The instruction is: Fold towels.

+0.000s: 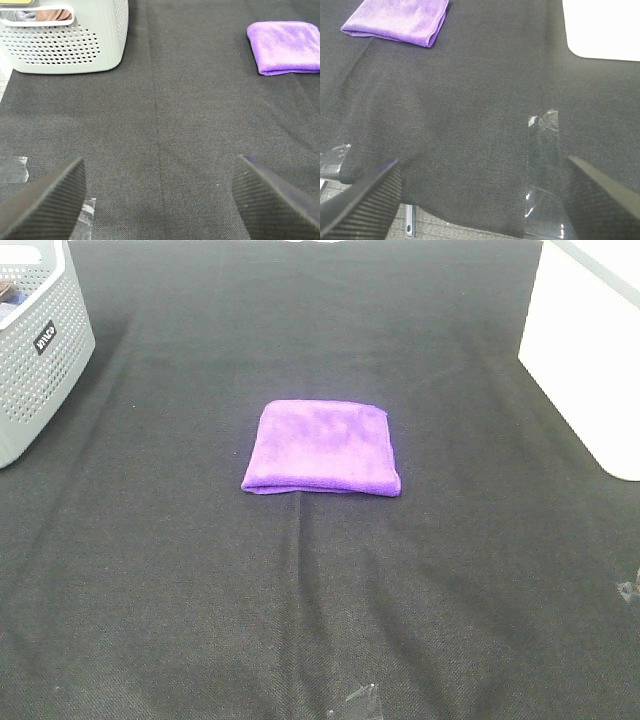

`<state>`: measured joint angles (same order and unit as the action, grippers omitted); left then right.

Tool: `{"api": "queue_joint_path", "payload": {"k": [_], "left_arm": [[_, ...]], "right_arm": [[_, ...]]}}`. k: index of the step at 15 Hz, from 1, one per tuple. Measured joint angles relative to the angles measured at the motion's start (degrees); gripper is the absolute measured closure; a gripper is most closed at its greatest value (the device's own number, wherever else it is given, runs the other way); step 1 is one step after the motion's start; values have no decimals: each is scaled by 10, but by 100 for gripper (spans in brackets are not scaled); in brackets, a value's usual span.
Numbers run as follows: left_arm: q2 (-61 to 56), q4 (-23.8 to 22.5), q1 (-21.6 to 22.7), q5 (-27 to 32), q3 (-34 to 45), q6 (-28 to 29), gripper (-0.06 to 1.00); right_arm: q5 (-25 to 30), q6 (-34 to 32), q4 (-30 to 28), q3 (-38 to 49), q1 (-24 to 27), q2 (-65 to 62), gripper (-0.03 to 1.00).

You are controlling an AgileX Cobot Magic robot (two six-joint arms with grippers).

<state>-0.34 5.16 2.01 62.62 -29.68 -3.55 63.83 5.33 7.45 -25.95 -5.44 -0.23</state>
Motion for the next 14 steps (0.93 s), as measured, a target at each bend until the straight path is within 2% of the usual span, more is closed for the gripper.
{"api": "queue_joint_path", "payload": {"k": [2, 5, 14], "left_arm": [[0, 0, 1, 0, 0, 0, 18], [0, 0, 26, 0, 0, 1, 18], [0, 0, 27, 0, 0, 7, 18]], "right_arm": [[0, 0, 2, 0, 3, 0, 14], [0, 1, 6, 0, 10, 0, 14], [-1, 1, 7, 0, 10, 0, 14]]}}
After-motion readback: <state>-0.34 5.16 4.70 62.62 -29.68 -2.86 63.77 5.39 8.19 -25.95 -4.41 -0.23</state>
